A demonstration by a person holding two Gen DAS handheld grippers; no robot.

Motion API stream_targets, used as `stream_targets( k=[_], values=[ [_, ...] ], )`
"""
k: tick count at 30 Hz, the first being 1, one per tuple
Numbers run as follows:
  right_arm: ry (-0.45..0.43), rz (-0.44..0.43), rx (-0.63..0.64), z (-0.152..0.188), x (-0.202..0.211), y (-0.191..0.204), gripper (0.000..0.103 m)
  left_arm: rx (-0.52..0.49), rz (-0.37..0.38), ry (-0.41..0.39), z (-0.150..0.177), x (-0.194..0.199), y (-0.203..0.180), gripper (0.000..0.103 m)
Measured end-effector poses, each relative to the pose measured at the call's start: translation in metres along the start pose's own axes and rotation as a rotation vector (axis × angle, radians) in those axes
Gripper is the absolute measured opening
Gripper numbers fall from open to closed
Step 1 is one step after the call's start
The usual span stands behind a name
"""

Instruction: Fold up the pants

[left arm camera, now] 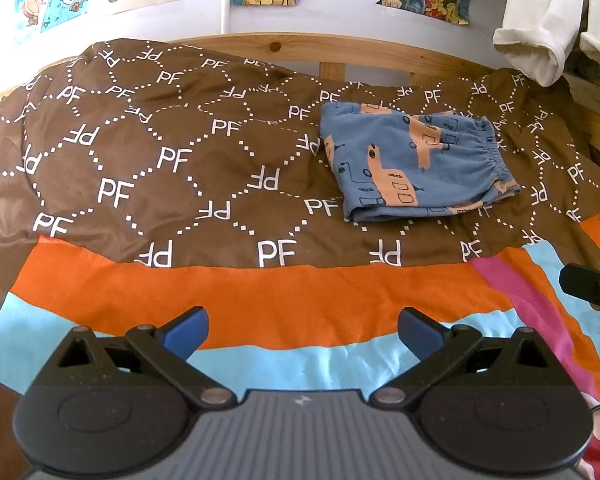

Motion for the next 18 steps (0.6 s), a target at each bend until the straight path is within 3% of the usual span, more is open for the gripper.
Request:
stream_targets(
  k=[18],
  values=[
    [0.001, 0.005, -0.002, -0.0001, 0.0002, 0.0007, 0.102, 0.003, 0.000, -0.002, -0.0005, 0.0010, -0.0006, 0.103]
  ],
)
Point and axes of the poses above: each gripper's, at about its wrist camera, not at the fingertips, and x roughly against the way its jaws point, y to its left, z to its underside, the point moved 9 cm from there along -x, roughly the way its jaws point, and after that the axes turned 10 degrees about x, right-handed, at the moved point
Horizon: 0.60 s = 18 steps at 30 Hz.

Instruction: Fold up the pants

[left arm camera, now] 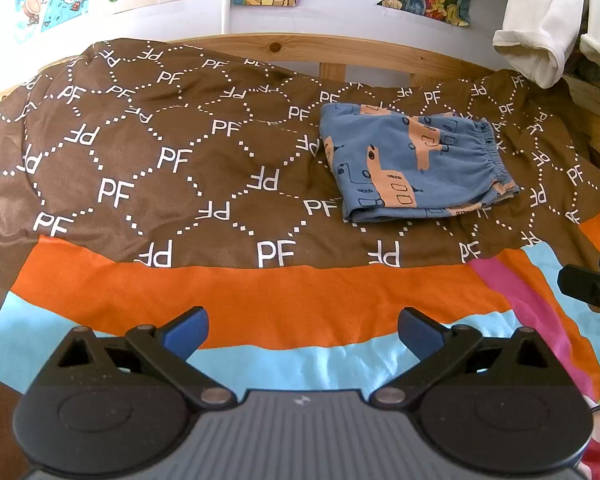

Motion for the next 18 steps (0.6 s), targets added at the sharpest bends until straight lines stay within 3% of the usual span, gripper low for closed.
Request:
stream_targets(
  k=[18],
  values=[
    [0.003, -0.006, 0.001, 0.0012, -0.0007, 0.0012, 0.102, 0.034, 0.013, 0.019, -0.0045, 0.0048, 0.0034, 0.103]
  ],
)
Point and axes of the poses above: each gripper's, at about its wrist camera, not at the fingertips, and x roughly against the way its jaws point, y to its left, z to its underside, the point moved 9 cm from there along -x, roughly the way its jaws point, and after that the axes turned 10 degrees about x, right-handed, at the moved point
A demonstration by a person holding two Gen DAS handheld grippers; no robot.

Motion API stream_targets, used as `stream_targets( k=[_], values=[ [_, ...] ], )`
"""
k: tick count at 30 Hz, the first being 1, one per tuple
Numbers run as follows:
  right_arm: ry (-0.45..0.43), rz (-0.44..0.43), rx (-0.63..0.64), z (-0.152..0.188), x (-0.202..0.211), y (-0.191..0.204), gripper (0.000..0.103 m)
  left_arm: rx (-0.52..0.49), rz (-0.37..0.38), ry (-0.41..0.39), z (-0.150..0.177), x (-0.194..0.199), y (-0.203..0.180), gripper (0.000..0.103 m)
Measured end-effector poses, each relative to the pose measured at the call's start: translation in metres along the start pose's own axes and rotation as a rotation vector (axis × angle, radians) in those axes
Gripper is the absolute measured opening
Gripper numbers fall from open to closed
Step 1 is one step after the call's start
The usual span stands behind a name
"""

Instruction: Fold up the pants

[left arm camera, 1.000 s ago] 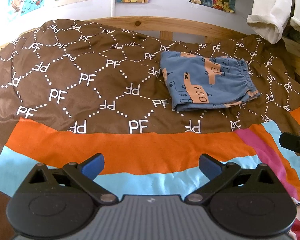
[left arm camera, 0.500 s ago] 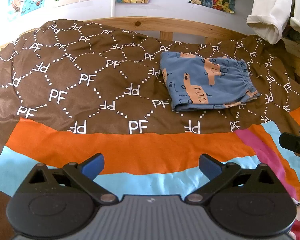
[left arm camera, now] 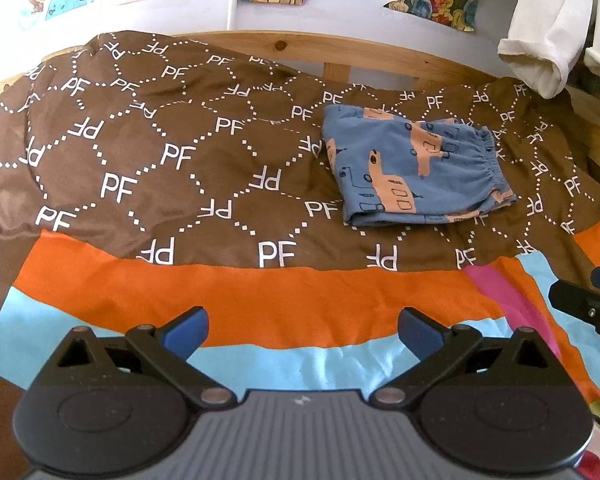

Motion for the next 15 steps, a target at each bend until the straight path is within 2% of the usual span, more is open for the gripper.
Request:
stream_targets(
  k=[5, 15],
  values=[
    [-0.001, -0.002, 0.002, -0.0004, 0.0006, 0.0006, 0.102, -0.028, -0.007, -0.004, 0.0017, 0.0005, -0.0032, 0.103],
    [0.000, -0.004, 0.004, -0.0009, 0.0020, 0.0013, 0.102, -0.019, -0.006, -0.002, 0.0021, 0.0018, -0.0028, 0.103]
  ],
)
Point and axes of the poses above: each gripper's, at about its wrist camera, not at the fingertips, and x roughly against the way its jaws point, y to its left, z to its underside, the point moved 9 cm from there along -x, roughly the way its jaws point, and after that the axes turned 10 degrees about x, right-handed, at the moved point
